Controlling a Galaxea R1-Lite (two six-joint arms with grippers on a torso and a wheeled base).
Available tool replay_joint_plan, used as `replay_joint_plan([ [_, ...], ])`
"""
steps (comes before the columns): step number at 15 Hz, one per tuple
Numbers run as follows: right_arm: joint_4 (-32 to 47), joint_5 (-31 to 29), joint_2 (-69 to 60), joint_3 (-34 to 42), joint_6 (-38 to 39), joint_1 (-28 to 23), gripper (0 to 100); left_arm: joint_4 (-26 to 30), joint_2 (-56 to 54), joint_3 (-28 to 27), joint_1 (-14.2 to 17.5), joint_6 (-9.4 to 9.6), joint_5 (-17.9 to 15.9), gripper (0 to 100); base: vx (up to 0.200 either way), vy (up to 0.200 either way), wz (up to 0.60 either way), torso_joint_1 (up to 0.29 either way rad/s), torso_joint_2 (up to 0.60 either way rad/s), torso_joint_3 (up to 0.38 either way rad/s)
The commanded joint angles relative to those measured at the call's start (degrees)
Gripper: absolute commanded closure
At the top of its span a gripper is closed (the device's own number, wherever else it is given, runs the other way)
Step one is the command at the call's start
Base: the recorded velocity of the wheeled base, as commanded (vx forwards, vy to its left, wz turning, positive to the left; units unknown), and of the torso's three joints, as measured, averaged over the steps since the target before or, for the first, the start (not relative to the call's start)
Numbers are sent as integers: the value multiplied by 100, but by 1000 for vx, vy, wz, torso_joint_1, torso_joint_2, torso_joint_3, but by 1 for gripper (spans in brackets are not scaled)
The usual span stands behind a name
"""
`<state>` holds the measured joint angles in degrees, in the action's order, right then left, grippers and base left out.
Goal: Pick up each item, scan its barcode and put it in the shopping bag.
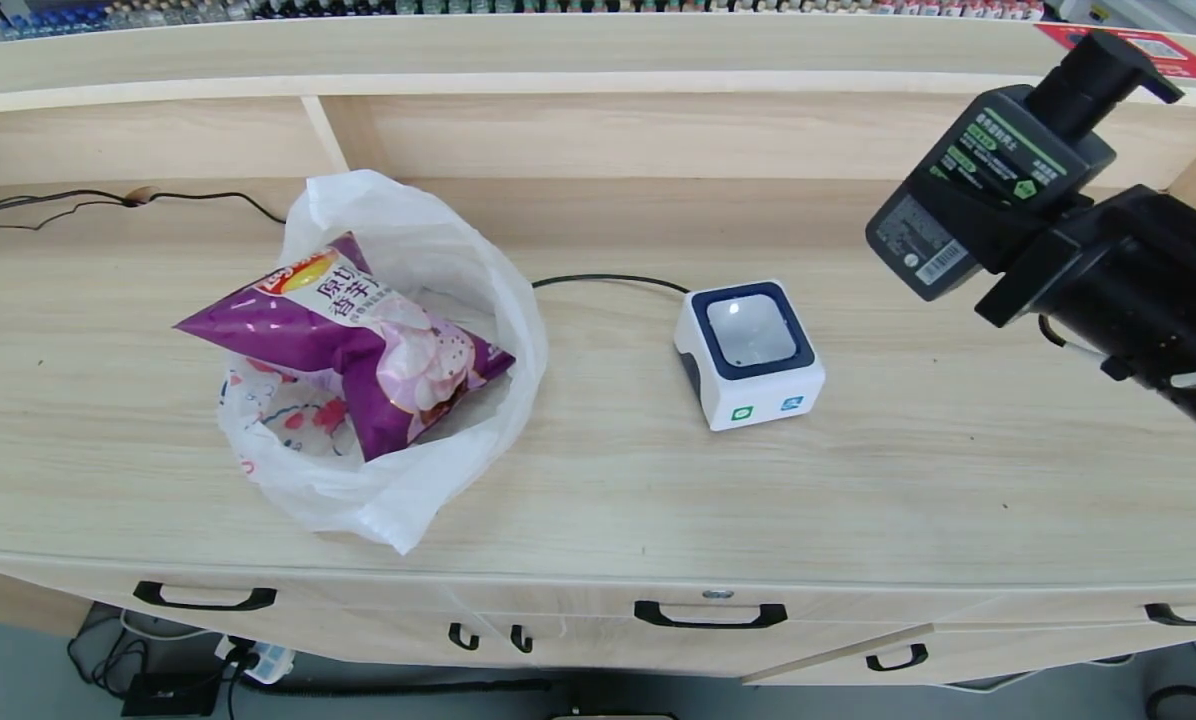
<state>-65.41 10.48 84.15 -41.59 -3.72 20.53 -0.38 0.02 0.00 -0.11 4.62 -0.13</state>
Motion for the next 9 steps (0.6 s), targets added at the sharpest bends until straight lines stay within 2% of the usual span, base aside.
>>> replay_joint_plan([
  [1, 2, -143, -417, 371, 152, -339, 100, 3, -2, 0, 2, -14, 5, 0, 0, 0, 0, 0, 0, 0],
  [4, 2, -143, -777, 995, 231, -418, 100, 11, -2, 0, 2, -31, 5, 0, 0, 0, 0, 0, 0, 0],
  [8, 2, -99, -813, 1110, 345, -699, 100, 11, -2, 0, 2, -23, 5, 0, 0, 0, 0, 0, 0, 0],
  [9, 11, -108, -804, 1127, 442, -787, 100, 11, -2, 0, 2, -14, 5, 0, -200, 0, 0, -2, -7, 2],
])
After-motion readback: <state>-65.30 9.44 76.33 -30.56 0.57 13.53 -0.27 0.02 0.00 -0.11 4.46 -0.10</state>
